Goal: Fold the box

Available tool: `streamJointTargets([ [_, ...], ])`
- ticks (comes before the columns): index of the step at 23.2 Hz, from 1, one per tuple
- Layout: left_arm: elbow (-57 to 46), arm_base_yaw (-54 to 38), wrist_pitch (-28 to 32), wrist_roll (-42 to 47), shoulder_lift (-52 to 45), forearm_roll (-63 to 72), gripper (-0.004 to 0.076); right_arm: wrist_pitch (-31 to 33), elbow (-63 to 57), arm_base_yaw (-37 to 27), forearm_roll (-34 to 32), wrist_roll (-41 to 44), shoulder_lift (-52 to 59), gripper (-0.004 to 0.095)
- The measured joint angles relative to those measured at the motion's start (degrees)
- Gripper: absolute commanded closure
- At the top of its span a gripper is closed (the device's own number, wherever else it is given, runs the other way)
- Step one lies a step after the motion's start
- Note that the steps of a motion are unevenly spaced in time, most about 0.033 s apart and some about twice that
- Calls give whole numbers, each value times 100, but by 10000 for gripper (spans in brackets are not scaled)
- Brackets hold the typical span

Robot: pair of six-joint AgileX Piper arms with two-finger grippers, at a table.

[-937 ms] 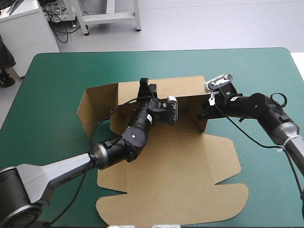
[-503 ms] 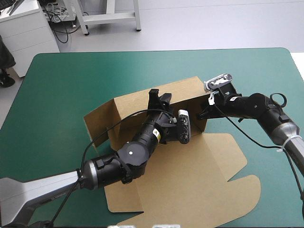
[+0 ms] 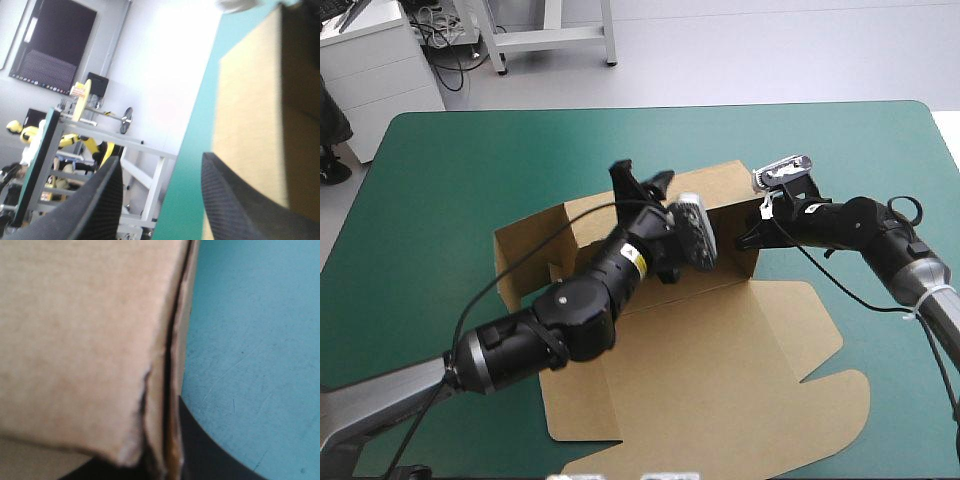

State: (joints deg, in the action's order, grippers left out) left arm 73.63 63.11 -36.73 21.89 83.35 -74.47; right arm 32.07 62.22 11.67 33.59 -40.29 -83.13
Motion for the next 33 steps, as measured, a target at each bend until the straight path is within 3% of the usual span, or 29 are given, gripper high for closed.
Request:
streamJointTargets([
  [6, 1041, -1606, 226, -363, 49, 116, 373, -6, 0, 0, -20, 66, 0, 930],
  [9, 1562, -3262, 160, -366, 186, 500, 374, 5, 0, 0, -168, 243, 0, 930],
  [16, 1638, -6541, -759, -285, 240, 3893, 376, 64, 23, 2, -899, 1210, 12, 930],
  [19, 1350, -7020, -1231, -375, 258, 4660, 377, 131, 91, 7, -994, 1466, 12, 930],
  [26, 568, -7132, -1989, -840, 258, 5845, 381, 734, 554, 7, -1314, 1988, -5, 929],
  [30, 204, -7137, -2180, -1470, 258, 6762, 381, 1322, 1219, 7, -1570, 2486, -10, 924],
  [33, 183, -7137, -2330, -1574, 258, 7083, 381, 1965, 1803, 7, -2158, 3005, -31, 924],
])
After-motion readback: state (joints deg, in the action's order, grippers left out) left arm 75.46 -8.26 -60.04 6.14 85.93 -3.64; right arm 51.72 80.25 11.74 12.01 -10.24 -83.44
